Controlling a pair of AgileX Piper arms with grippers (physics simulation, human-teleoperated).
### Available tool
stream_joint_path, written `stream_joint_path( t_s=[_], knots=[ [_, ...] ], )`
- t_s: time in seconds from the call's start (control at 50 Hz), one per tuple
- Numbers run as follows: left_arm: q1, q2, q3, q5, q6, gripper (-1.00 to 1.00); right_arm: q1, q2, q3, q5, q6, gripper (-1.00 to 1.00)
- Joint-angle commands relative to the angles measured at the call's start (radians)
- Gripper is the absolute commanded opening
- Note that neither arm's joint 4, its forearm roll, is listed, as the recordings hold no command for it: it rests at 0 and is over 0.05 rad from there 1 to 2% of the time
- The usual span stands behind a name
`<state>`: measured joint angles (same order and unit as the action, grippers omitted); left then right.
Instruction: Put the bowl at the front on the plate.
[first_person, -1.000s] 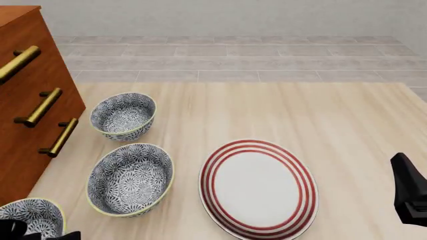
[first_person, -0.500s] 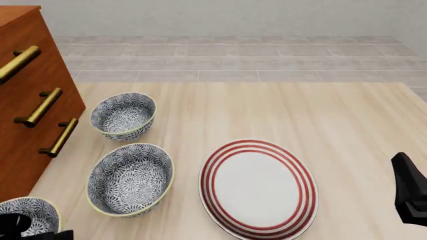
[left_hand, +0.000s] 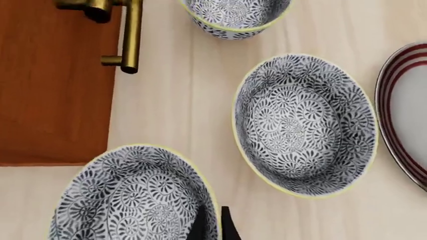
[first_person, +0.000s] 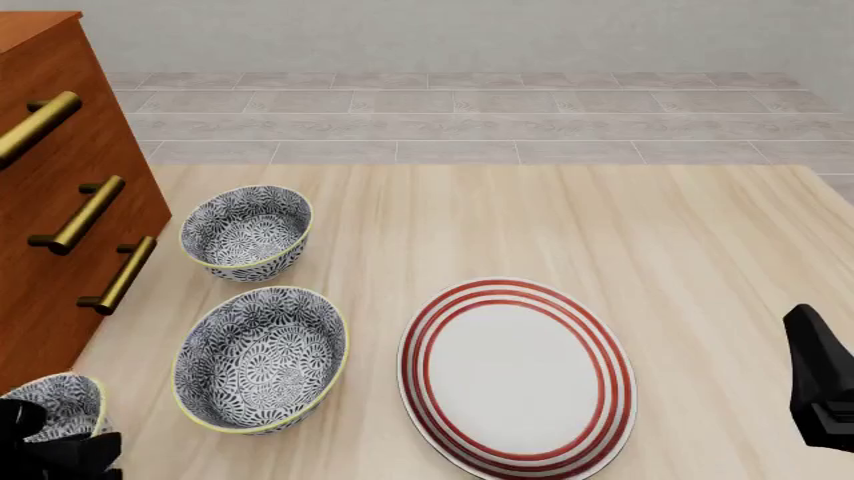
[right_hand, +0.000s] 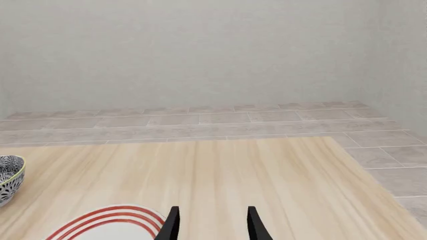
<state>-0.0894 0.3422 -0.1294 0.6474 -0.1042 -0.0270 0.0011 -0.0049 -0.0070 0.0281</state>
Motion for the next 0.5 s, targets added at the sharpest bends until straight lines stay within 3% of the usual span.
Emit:
stream_joint_path(
  t_s=[0.02, 0.5],
  knots=[
    [0.004, -0.012, -0.141, 0.062, 0.04, -1.0, 0.0, 0.0, -0.001, 0.0, 0.0, 1.0],
    [-0.075, 0.039, -0.447, 0.086, 0.075, -1.0, 0.006, 0.0, 0.0, 0.003, -0.005, 1.0]
  ],
)
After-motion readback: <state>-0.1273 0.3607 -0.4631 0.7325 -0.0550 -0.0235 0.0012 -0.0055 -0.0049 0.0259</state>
